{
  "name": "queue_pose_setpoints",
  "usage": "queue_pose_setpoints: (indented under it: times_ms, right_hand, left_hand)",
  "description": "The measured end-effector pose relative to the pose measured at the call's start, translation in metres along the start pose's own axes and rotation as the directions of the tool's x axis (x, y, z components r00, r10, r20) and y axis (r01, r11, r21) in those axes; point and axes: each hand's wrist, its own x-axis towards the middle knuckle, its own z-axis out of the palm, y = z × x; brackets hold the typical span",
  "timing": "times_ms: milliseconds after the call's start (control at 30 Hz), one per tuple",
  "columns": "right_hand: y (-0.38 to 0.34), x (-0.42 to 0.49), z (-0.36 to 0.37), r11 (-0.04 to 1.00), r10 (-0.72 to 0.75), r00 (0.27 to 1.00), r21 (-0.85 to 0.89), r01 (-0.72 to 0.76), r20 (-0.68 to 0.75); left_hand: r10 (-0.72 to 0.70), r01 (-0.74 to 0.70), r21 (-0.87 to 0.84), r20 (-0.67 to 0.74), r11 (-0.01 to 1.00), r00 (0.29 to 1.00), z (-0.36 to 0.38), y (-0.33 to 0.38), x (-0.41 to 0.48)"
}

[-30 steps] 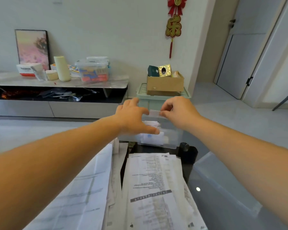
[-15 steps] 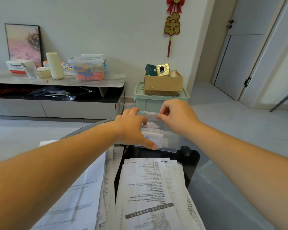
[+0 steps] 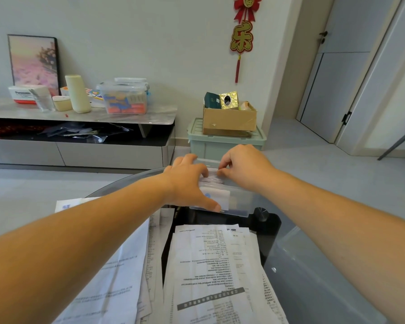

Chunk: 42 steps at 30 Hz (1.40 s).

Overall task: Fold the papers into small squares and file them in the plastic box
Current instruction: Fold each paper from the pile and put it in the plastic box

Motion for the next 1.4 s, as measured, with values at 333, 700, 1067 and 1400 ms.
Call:
queue_pose_setpoints:
  times_ms: [333, 700, 1067, 1400]
  right_hand:
    - [0.007, -0.025, -0.011, 0.993, -0.093, 0.995, 0.071, 0.094, -0.025]
    - [0.01, -0.032, 0.005, 0.982, -0.152, 0.982, 0.128, 0.138, 0.109]
    - [0.011, -0.035, 0.002, 0.982, -0.177, 0.973, 0.097, 0.164, 0.145]
    - [-0.013, -0.152, -0.031, 0.952, -0.26, 0.964, 0.182, 0.247, 0.052]
  left_hand:
    - [0.042, -0.043, -0.017, -0.069, 0.999, 0.997, 0.001, -0.001, -0.002]
    - [0.051, -0.053, -0.035, -0.06, 0.998, 0.997, 0.002, -0.001, -0.004]
    - [-0.004, 0.003, 0.131, 0.008, 0.991, 1.0, -0.005, 0.006, -0.004]
    - [0.175, -0.155, 0.119, -0.178, 0.981, 0.968, -0.025, 0.024, -0.086]
